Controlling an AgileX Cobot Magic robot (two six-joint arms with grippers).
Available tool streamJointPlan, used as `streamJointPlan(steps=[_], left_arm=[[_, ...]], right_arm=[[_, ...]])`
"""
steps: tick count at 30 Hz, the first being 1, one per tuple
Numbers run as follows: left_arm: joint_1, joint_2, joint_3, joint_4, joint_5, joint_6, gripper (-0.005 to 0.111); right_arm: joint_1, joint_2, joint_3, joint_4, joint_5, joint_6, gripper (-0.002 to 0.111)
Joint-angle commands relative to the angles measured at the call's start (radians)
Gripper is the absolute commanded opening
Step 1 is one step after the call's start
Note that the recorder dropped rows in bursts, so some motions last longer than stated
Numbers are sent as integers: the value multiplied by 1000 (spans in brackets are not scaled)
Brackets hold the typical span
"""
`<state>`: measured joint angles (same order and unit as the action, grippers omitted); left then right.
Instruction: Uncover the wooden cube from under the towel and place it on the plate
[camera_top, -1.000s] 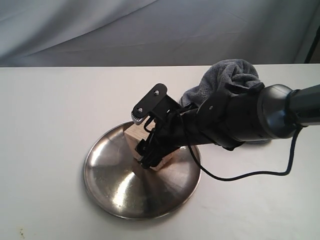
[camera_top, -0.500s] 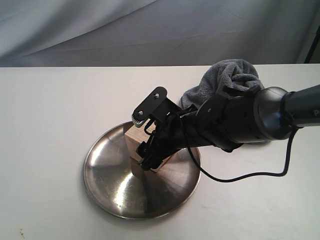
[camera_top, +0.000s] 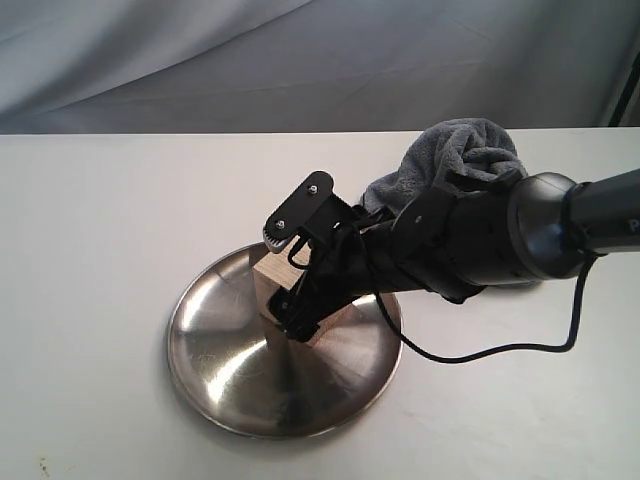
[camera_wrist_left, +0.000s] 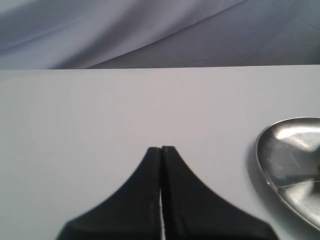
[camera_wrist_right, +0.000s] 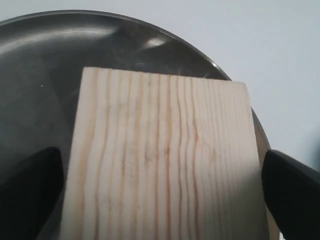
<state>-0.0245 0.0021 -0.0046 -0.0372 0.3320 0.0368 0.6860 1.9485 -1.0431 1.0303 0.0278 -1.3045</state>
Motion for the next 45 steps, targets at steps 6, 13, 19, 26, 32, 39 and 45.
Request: streamJointPlan(steps=[6, 13, 19, 26, 32, 39, 45], left_arm=[[1, -2, 5, -5, -13, 0, 1], [1, -2, 5, -5, -13, -3, 1], [1, -2, 5, -5, -13, 0, 1], [1, -2, 5, -5, -13, 0, 1], [1, -2, 5, -5, -13, -4, 1], [1, -2, 5, -5, -13, -4, 1], [1, -2, 5, -5, -13, 0, 1]], right_arm=[[2, -55, -7, 1, 35, -8, 105], [2, -181, -7, -55, 35, -8, 105], [2, -340, -7, -45, -58, -8, 101], [2, -496, -7, -37, -76, -8, 92], [0, -634, 25, -29, -203, -8, 86], [-2, -804, 192, 64, -486, -97, 76], [-2, -939, 313, 353, -612, -287, 38]])
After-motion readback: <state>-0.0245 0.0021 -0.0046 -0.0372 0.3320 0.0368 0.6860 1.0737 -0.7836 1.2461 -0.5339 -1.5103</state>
